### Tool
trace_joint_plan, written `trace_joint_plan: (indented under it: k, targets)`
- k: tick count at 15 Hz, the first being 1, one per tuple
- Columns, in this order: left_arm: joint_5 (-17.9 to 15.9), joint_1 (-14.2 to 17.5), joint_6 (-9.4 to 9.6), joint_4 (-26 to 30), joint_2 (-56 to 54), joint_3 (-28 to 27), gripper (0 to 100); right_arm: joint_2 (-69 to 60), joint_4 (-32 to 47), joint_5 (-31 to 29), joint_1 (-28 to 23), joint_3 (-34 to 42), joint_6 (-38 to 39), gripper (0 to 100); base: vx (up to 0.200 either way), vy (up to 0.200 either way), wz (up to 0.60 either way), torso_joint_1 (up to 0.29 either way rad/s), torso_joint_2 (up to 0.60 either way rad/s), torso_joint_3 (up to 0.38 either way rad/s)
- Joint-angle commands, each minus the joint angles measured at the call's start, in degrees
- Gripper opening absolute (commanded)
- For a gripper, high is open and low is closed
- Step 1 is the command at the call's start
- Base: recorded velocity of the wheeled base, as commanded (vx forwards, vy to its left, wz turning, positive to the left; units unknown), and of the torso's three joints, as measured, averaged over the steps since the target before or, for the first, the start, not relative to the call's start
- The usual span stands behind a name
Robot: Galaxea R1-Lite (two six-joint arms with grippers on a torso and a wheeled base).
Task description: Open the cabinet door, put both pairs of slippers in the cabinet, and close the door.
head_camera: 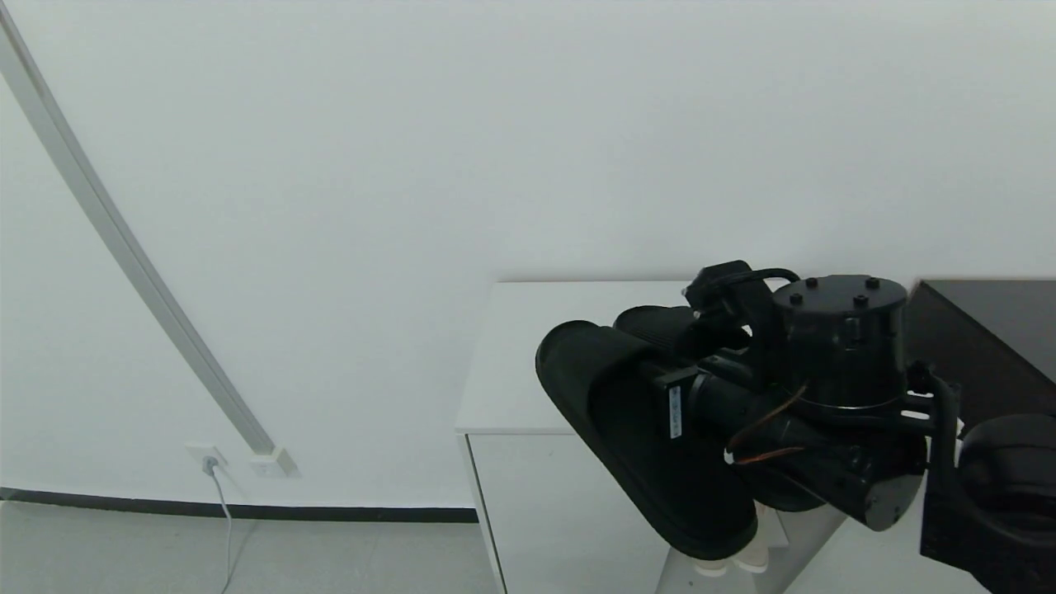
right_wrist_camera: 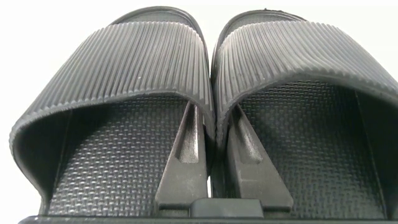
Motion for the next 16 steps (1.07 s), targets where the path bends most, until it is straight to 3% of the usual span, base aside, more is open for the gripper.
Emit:
trace_joint_plan:
  k: [1, 7, 16]
  targets:
    - [-0.02, 0.01, -0.05, -0.01, 0.08, 0.0, 0, -2.75, -0.11, -0.03, 0.95, 1.53, -0.14, 0, 0.0, 0.0, 0.0, 0.0, 0.0, 0.0]
    - [-0.02, 0.01, -0.05, -0.01, 0.08, 0.0, 0, -1.08, -0.29, -0.21, 1.66, 1.79, -0.14, 0, 0.0, 0.0, 0.0, 0.0, 0.0, 0.0]
    - [-0.02, 0.01, -0.05, -0.01, 0.08, 0.0, 0, -0.9, -0.38, -0.3, 2.71, 2.93, -0.14, 0, -0.2, 0.0, 0.0, 0.003, 0.0, 0.002]
